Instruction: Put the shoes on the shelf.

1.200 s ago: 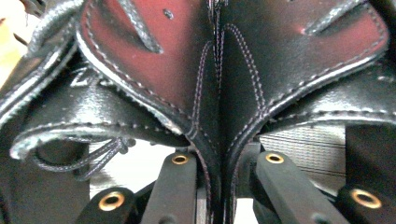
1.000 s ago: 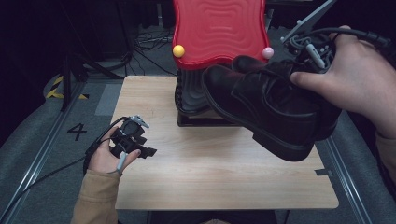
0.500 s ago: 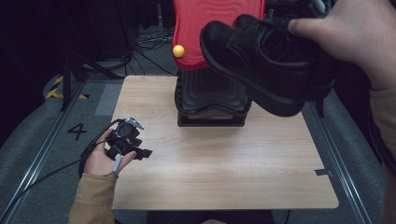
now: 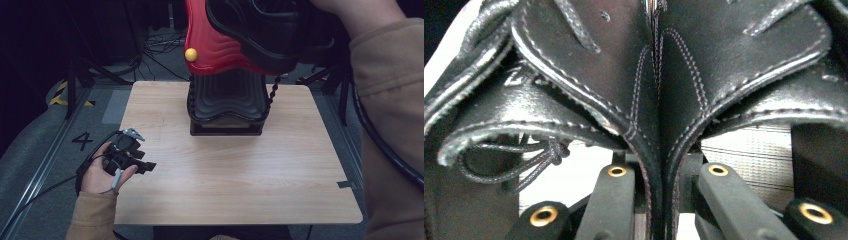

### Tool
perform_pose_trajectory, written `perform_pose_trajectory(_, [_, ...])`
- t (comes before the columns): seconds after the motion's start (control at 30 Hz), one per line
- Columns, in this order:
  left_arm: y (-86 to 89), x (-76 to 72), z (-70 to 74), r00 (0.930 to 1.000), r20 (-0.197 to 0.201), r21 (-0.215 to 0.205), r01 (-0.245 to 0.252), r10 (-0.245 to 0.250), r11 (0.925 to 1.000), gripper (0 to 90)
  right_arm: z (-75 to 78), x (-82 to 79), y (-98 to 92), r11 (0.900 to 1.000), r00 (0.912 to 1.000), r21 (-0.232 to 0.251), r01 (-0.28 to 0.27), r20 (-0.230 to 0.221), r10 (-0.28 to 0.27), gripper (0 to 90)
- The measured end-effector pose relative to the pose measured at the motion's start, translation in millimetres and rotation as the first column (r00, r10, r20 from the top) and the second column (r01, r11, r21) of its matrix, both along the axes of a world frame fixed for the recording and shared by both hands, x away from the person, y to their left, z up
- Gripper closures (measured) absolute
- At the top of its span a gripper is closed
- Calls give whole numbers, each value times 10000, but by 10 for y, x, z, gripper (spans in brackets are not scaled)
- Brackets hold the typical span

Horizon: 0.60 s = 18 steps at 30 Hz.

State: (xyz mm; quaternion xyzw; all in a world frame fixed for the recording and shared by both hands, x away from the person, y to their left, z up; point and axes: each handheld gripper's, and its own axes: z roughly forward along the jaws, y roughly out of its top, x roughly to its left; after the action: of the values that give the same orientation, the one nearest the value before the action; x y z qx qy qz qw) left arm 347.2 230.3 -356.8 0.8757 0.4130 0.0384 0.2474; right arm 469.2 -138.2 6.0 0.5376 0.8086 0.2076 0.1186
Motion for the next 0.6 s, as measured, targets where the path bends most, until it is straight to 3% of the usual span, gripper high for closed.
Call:
perform_pose_trajectory(0.27, [43,16,-27,9999,8,-101,114,-114,9999,411,84,369,218,9974,9960,244,678,564,-691,817])
perform_pose_trajectory(0.47, [123,25,-37,10000,-58,-279,4,-5,9996,410,39,632,334,9927,9903,512,1091,807,-1130,816])
perform_pose_trajectory(0.6, [153,35,-60,9999,-100,-397,9,-13,9992,410,-29,780,435,9878,9817,331,1523,1108,-1551,817])
